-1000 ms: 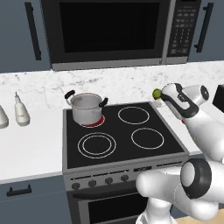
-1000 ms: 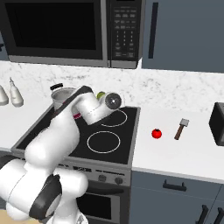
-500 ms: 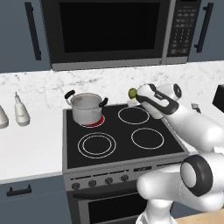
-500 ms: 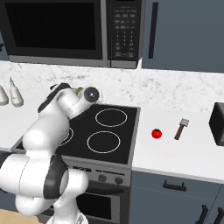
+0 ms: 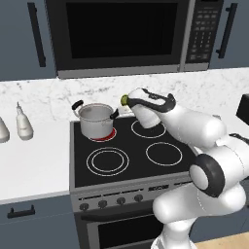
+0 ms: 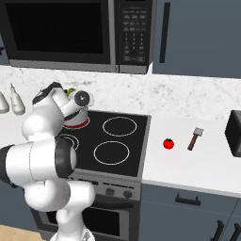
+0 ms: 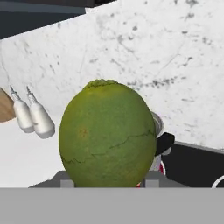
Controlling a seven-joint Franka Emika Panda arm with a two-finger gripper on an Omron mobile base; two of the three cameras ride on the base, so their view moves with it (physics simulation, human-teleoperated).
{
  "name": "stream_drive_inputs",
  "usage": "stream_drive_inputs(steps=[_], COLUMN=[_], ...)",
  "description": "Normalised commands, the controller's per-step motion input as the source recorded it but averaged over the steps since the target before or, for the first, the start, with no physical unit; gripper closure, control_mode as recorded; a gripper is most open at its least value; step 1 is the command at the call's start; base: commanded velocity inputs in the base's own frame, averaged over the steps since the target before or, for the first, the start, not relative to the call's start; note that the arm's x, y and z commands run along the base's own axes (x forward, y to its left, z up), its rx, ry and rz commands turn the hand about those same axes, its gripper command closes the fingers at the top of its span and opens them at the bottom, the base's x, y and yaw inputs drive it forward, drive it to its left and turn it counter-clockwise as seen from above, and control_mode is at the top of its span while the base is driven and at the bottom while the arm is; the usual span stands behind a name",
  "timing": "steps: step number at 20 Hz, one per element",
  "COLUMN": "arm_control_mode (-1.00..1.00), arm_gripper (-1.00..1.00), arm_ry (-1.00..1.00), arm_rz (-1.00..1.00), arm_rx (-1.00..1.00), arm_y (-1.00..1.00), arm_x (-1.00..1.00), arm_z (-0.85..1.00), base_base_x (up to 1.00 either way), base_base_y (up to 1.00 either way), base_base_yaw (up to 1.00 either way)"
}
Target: Put the lime and tomato in the pot. Retrieve the spatula and lightly stir the vegetables in the pot.
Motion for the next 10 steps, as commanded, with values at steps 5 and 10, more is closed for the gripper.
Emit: stream_drive_inputs(steps=[5,10], arm_control_mode=[-1.0,-1.0], arm_gripper=[1.0,1.0], arm_ry=[0.01,0.0], arm_rz=[0.0,0.0], arm_rx=[0.01,-0.01], arm_y=[0.6,0.61], arm_x=[0.56,0.39], arm_z=[-0.12,-0.22], base_base_x=[0.0,0.0], base_base_y=[0.0,0.0], base_base_yaw=[0.0,0.0])
